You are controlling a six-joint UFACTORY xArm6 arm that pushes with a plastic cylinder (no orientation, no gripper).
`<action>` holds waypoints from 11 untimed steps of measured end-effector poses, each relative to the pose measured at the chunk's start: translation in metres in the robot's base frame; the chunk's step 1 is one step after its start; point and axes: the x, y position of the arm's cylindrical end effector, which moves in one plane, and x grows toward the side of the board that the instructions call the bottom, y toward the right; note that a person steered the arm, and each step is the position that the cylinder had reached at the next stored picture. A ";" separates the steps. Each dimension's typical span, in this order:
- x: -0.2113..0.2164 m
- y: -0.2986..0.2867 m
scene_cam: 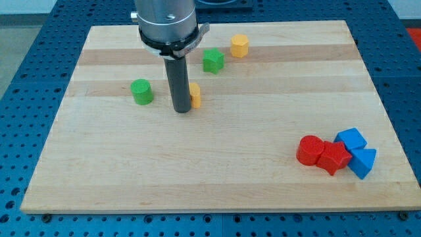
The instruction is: Move green circle to the bottom of the green star
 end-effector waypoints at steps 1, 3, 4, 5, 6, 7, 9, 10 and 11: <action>-0.004 0.004; 0.020 -0.059; 0.022 -0.104; 0.014 -0.139; -0.023 -0.140; -0.023 -0.138; -0.023 -0.090; -0.023 -0.083; -0.024 -0.047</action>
